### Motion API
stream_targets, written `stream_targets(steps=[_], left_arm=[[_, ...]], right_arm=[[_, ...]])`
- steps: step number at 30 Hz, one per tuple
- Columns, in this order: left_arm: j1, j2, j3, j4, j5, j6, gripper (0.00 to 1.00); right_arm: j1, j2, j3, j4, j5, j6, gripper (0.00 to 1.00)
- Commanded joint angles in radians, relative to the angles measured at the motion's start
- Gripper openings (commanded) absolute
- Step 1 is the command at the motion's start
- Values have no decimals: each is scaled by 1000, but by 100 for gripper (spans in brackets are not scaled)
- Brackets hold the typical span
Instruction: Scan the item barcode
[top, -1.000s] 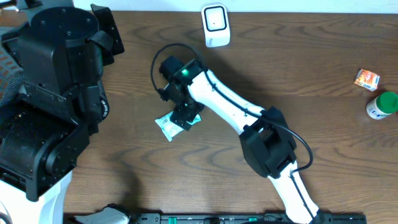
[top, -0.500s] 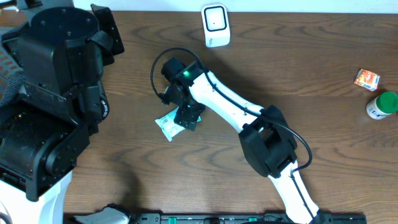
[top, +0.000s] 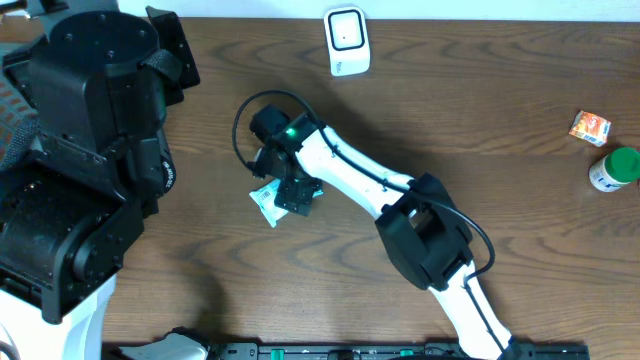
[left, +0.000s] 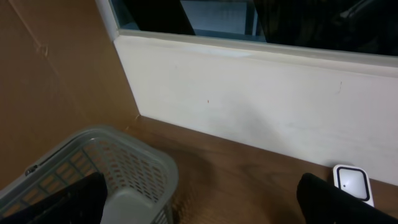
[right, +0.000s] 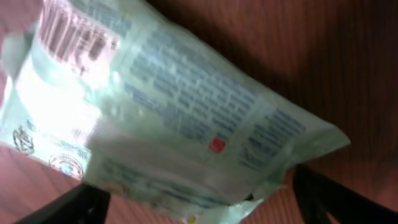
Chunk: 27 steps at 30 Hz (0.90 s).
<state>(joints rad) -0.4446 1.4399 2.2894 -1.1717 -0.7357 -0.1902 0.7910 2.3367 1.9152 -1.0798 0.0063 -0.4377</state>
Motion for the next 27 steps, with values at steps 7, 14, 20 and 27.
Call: stream_targets(steps=[7, 14, 20, 27], left_arm=[[6, -9, 5, -3, -6, -13, 98], [6, -9, 5, -3, -6, -13, 98], [6, -9, 5, -3, -6, -13, 98], [6, -9, 5, -3, -6, -13, 98]], right_arm=[[35, 5, -89, 102, 57, -12, 16], [33, -35, -84, 65, 70, 65, 1], [14, -147, -84, 13, -84, 93, 1], [-29, -266, -84, -87, -308, 139, 1]])
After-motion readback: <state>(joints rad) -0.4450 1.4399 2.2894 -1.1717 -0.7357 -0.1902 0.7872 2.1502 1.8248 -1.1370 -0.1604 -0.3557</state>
